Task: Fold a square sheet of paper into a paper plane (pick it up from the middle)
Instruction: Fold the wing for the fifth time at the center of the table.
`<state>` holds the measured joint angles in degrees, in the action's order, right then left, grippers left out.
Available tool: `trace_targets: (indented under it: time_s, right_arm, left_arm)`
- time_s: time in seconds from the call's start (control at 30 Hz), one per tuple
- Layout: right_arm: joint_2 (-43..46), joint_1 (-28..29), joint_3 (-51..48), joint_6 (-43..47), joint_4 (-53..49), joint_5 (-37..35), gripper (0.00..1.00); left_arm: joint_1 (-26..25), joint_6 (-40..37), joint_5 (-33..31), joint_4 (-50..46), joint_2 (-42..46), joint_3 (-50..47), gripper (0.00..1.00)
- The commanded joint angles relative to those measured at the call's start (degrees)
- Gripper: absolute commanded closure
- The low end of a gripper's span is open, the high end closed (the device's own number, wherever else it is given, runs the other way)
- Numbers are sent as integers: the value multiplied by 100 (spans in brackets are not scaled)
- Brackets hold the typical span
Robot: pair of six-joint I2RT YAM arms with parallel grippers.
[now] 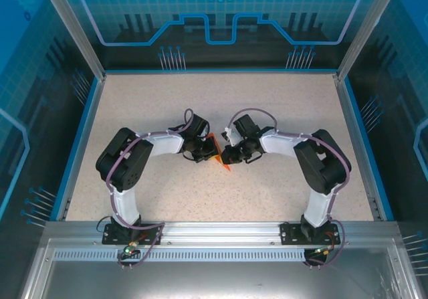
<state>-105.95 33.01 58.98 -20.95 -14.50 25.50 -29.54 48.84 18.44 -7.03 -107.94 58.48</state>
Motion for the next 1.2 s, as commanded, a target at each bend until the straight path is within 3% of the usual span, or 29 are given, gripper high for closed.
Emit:
trace_targets:
  time_s: [0.0, 0.27, 0.53, 1.0, 1.17]
  right_arm:
    - [-215, 21, 52, -51, 26, -59, 100]
    - [-365, -150, -309, -44, 15, -221, 100]
    - [-436, -220, -316, -170, -63, -115, 100]
    - [-520, -225, -299, -207, -176, -166, 100]
    - [-508, -234, -376, -177, -232, -241, 100]
  left_arm:
    - [-27, -252, -325, -261, -68, -87, 99]
    - [-28, -673, 166, 503, 337, -119, 93]
    - [-49, -822, 673, 1867, 656, -1113, 92]
    - [-236, -1105, 545, 1888, 70, -889, 94]
    - [-235, -1148, 112, 1522, 43, -929, 97]
